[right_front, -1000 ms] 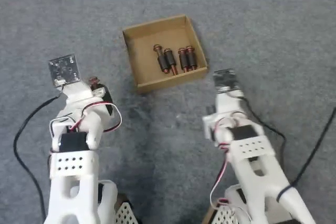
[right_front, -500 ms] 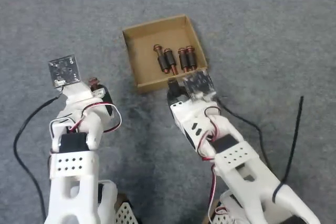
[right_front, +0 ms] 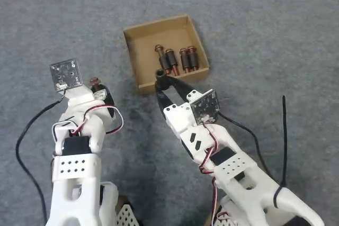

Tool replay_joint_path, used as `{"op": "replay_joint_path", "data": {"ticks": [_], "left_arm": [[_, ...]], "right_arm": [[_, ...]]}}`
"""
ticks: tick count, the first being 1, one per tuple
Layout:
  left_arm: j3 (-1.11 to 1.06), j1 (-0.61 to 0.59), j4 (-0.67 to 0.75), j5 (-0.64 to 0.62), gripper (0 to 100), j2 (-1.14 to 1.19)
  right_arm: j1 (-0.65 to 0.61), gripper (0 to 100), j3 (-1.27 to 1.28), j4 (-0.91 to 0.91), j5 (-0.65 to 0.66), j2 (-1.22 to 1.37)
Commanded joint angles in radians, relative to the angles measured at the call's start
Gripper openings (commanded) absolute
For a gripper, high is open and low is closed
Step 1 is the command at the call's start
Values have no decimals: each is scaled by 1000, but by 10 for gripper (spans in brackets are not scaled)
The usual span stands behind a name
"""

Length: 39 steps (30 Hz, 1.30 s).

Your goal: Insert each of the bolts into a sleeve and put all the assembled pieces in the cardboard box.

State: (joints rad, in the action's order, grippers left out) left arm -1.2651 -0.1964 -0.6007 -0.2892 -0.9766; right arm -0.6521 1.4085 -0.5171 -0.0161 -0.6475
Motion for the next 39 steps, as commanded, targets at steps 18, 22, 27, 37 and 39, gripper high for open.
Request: {"op": "replay_joint_path", "data": {"ticks": [18,22,27,37,39], "left_arm": [[4,0,114,-11,12,-49],[-2,0,273,-11,12,-49],[-2,2,390,-8,12,-51],[-1,198,554,-9,11,-199],[-2,253,552,-11,10,-282]], "right_arm": [[-8,6,55,-1052,-6,725],[-8,6,100,-1159,-6,766],[-8,6,143,-1164,-6,768],[-61,6,147,-1156,-6,777],[-58,6,144,-1156,-6,777]]}}
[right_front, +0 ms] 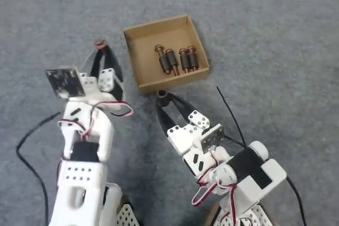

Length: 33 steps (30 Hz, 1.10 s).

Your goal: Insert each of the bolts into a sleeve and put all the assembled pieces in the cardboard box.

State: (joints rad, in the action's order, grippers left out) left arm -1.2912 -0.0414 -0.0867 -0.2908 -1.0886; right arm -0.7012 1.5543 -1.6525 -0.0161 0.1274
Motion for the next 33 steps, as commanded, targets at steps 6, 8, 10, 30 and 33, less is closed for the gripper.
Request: {"op": "replay_joint_path", "data": {"ticks": [6,8,10,30,33], "left_arm": [[13,265,-78,-9,10,-279],[12,302,-91,-9,10,-279],[13,334,-91,-9,10,-279],[-110,410,-26,-61,10,-287],[-111,416,-28,-61,10,-287]], "right_arm": [[-8,6,0,-24,-6,2],[-8,6,3,-27,-6,1],[-8,6,5,-27,-6,-4],[41,6,-5,-28,-11,-7],[47,6,-5,-28,-11,-7]]}}
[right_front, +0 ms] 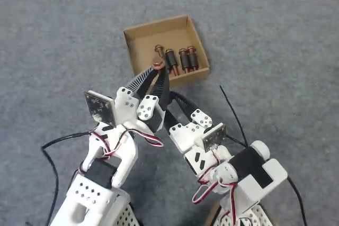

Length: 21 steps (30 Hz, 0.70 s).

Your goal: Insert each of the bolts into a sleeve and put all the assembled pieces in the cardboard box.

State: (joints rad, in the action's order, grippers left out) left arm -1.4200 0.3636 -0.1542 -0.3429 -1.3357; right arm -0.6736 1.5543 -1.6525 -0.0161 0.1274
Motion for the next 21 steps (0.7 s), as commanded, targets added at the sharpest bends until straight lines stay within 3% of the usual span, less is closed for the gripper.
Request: {"op": "replay_joint_path", "data": {"ticks": [1,21], "left_arm": [[18,11,37,-9,10,-40],[-84,3,41,-3,10,-41]], "right_arm": [[19,6,-5,-28,-11,-7],[21,6,0,-21,-6,-7]]}}
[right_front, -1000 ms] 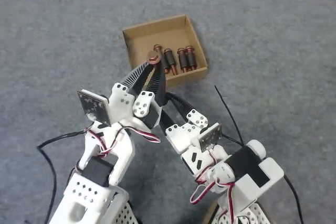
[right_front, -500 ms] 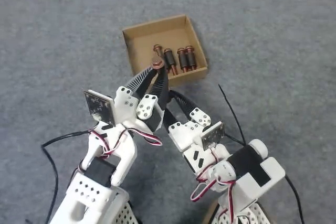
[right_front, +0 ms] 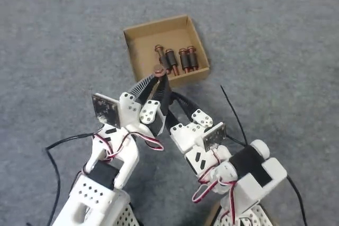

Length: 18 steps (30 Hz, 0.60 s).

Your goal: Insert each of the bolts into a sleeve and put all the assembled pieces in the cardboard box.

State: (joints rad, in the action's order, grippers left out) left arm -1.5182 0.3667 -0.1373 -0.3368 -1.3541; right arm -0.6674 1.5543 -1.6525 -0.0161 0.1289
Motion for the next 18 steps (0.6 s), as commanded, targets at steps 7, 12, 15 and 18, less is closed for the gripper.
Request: {"op": "replay_joint_path", "data": {"ticks": [7,12,15,18], "left_arm": [[1,5,20,-9,10,-23],[-18,-2,20,-9,10,-21],[-25,-9,20,-9,10,-21],[-28,-15,11,-9,10,-21]], "right_arm": [[15,6,2,-24,-6,-8],[15,6,3,-19,-5,-8],[15,6,5,-7,-5,-7],[15,6,2,13,-5,-8]]}}
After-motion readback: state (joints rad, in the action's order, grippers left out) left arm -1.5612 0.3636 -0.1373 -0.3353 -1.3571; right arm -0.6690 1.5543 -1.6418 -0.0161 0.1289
